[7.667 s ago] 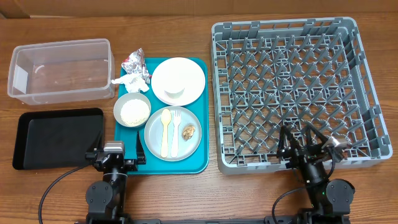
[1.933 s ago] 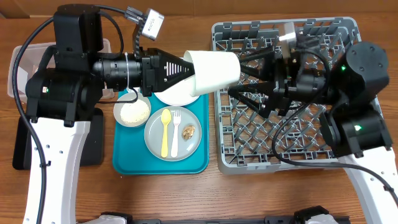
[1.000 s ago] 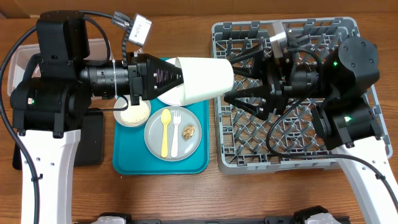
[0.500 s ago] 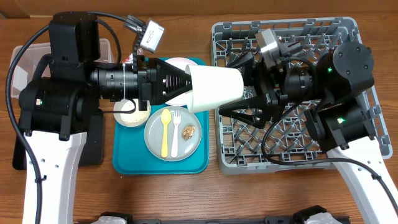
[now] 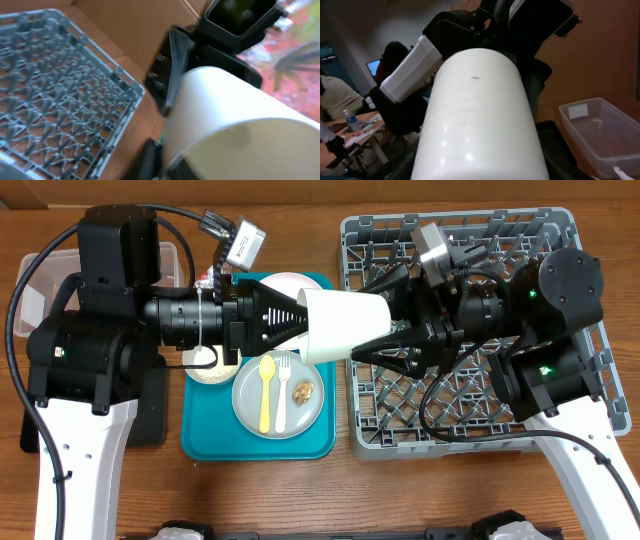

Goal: Sort waste into correct bins and load items into the dishwasher rack
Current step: 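Lower the white cup into the dish rack with the right gripper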

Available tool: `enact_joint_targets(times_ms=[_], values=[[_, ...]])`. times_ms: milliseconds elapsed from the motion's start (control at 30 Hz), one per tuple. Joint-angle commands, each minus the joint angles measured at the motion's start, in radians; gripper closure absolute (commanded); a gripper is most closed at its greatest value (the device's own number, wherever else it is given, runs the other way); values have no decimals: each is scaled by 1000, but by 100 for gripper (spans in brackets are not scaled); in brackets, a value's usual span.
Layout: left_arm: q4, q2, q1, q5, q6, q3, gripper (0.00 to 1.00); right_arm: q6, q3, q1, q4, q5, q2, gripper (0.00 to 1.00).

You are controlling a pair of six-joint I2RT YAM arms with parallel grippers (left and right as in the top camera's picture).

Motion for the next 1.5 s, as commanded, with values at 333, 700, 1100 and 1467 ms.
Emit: enact_joint_targets(times_ms=[333,700,1100,1467], values=[[-5,-115,123,-216,-35,157,17,262,19,-63,-33,182,-29,62],[-85,-189,125,-399,-45,196,21,171,20,-121,-573,923,-32,63],[-155,-185,125,-542,-25,195,19,92,135,-158,-1403,1656,-38,64],[-200,-177,125,-580,-22,195,15,-81,129,-405,-1590,1502,122,66]])
